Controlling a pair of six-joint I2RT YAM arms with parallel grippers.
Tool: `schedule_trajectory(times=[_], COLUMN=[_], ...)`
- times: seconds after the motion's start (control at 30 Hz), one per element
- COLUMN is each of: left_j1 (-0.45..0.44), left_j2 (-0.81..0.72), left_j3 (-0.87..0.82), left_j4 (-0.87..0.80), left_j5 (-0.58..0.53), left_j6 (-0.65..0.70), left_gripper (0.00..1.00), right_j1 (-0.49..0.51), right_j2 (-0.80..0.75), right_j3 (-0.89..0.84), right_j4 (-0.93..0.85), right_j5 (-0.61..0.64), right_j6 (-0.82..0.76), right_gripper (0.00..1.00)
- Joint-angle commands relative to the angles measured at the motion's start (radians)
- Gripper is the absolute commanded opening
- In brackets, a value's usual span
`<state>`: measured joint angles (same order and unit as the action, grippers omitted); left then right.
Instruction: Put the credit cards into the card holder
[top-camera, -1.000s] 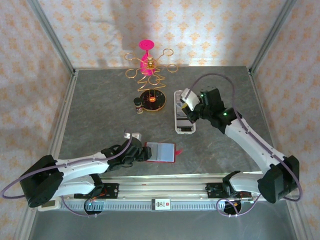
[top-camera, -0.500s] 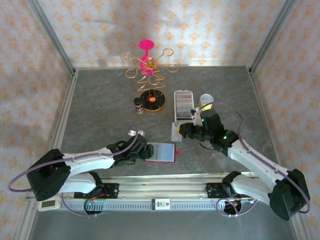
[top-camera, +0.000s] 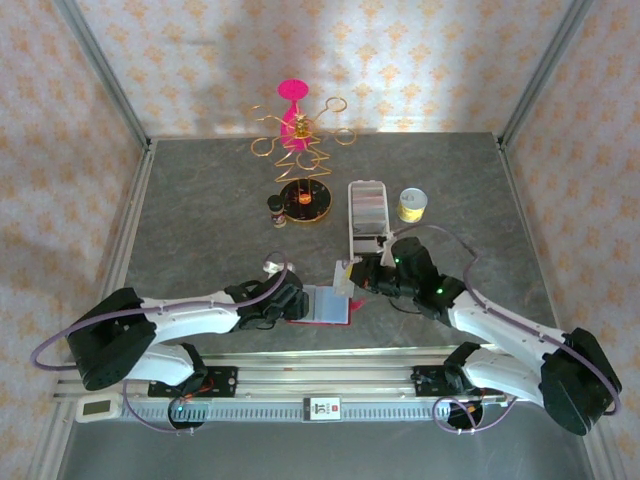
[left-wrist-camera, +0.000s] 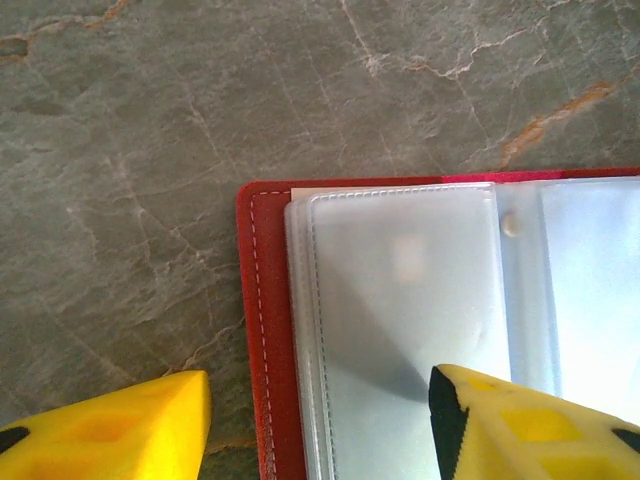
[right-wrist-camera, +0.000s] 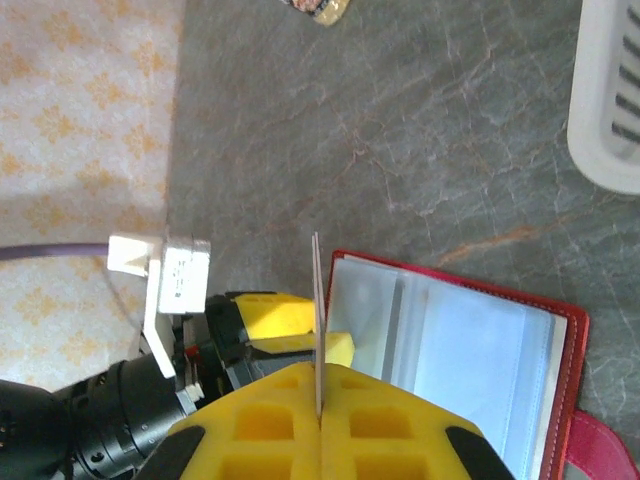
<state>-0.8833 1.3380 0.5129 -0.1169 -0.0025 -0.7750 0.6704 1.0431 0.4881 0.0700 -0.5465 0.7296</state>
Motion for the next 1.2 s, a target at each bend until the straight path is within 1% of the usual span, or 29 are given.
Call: schedule_trajectory(times=[0.0,0.4,0.57,0.67,0.77,0.87,0.97,1.0,1.07,1.17], left_j1=[-0.007,-0.011,-0.013,-0.013,-0.012,-0.006,0.004,0.007,0.022,0.035], left_j2=[0.023,0.047,0.042,-0.004,-0.094,-0.201,-0.309,-0.341,-0.389,-0.459], left_j3=[0.027,0.033,0.031,0.029,0.021,0.012,-0.024,-0.041,-0.073,-0.139], left_j4=[-0.043,-0.053,-0.054,-0.069,-0.076,-0.068,0.026,0.078,0.181,0.405], left_j5=[-0.037,-0.05,-0.045,-0.057,-0.066,-0.058,0.009,0.039,0.111,0.206], left_j6=[0.025,0.022,0.017,0.007,-0.008,-0.039,-0.093,-0.12,-0.168,-0.262], left_gripper=[0.59,0.49,0.49,0.5,0.55,0.56,0.61,0.65,0.69,0.75], right_j1=[0.01,0.036,0.068,0.075,0.075,0.075,0.075,0.075,0.075,0.075], right_j2=[0.013,0.075,0.151,0.165,0.144,0.071,-0.006,-0.033,-0.078,-0.113], right_j3=[-0.026,-0.077,-0.075,-0.085,-0.096,-0.117,-0.144,-0.155,-0.179,-0.201], right_j4=[0.078,0.155,0.212,0.261,0.271,0.288,0.326,0.353,0.418,0.513], right_j5=[0.014,0.01,0.005,0.006,0.025,0.026,0.018,0.011,-0.013,-0.055], right_j6=[0.031,0.056,0.057,0.074,0.079,0.103,0.145,0.166,0.218,0.284], right_gripper=[0.0,0.0,0.0,0.0,0.0,0.0,0.0,0.0,0.0,0.0])
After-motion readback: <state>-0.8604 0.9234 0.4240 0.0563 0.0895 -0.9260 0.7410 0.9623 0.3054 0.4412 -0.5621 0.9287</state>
